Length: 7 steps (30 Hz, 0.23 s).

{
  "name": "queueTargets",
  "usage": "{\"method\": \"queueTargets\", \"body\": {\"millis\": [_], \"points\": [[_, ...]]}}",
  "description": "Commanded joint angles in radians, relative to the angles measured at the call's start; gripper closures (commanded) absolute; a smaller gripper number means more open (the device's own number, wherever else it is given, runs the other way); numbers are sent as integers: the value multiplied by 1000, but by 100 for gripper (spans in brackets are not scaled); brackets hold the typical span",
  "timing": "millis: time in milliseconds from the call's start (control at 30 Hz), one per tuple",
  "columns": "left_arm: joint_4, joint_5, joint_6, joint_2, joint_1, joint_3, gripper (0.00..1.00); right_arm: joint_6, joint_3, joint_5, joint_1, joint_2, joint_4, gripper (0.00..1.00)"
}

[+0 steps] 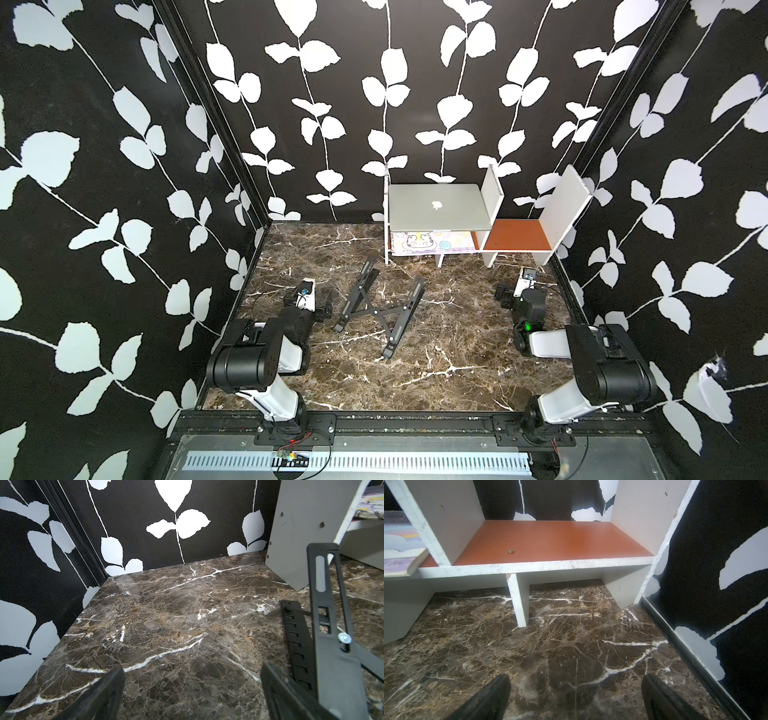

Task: Close the laptop lid and set it aside
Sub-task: Reset both arms

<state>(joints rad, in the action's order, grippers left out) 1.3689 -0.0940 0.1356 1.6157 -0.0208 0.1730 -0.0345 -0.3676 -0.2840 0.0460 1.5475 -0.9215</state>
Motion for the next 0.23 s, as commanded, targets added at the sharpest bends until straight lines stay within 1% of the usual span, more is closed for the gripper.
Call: {"method": "queueTargets", "body": {"millis": [0, 200], "points": [[34, -10, 11, -5, -3, -10, 1, 7, 6, 2, 3, 1, -48, 0], [33, -7, 10, -3, -3, -9, 1, 7, 6, 2, 3, 1, -50, 0]]}}
